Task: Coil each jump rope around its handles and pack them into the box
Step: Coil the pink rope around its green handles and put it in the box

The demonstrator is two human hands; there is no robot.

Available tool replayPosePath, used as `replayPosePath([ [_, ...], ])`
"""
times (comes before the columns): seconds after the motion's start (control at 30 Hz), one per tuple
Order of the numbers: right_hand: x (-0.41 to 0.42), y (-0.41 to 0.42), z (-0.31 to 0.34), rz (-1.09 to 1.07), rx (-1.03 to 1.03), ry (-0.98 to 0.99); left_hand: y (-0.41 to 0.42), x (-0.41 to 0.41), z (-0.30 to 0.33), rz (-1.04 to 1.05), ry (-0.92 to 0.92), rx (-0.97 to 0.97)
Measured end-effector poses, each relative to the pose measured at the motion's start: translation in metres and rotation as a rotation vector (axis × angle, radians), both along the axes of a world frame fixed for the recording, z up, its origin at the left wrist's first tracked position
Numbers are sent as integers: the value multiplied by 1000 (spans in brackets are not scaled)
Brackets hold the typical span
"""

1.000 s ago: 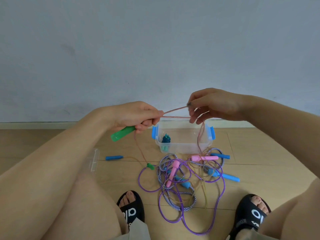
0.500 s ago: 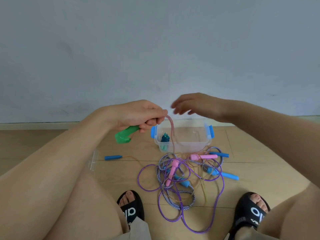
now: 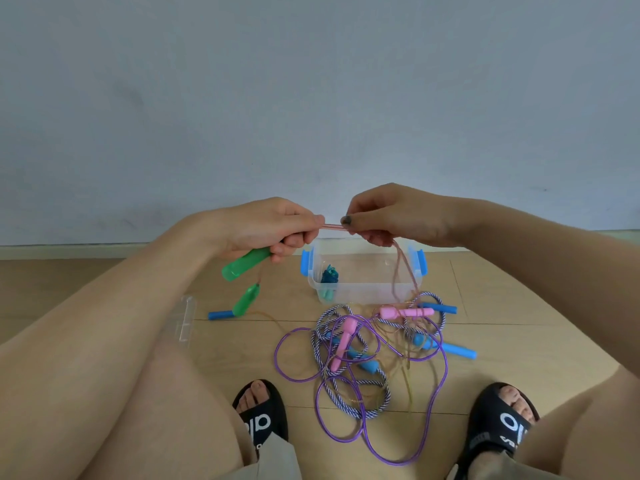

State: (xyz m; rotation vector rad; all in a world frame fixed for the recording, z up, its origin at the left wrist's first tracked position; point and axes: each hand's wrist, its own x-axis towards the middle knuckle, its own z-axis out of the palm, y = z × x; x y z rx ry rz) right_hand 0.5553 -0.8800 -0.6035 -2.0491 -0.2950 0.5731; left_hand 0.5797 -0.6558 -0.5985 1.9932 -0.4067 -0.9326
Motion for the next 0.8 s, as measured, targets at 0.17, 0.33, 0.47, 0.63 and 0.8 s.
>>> replayPosePath([
  [0.17, 8, -33, -9, -112, 30, 183, 1, -1, 0, -15, 0, 30],
  [0.33, 9, -54, -16, -129, -208, 272, -5, -3, -5, -32, 1, 93],
  [0.47, 7, -36, -18, -66, -443, 59, -10, -3, -5, -53, -15, 106],
  [0.63, -2, 8, -15, -121, -20, 64, -16, -2, -6, -47, 8, 64],
  [0.8, -6, 19, -19, -80, 72, 100, -15, -1, -8, -41, 16, 69],
])
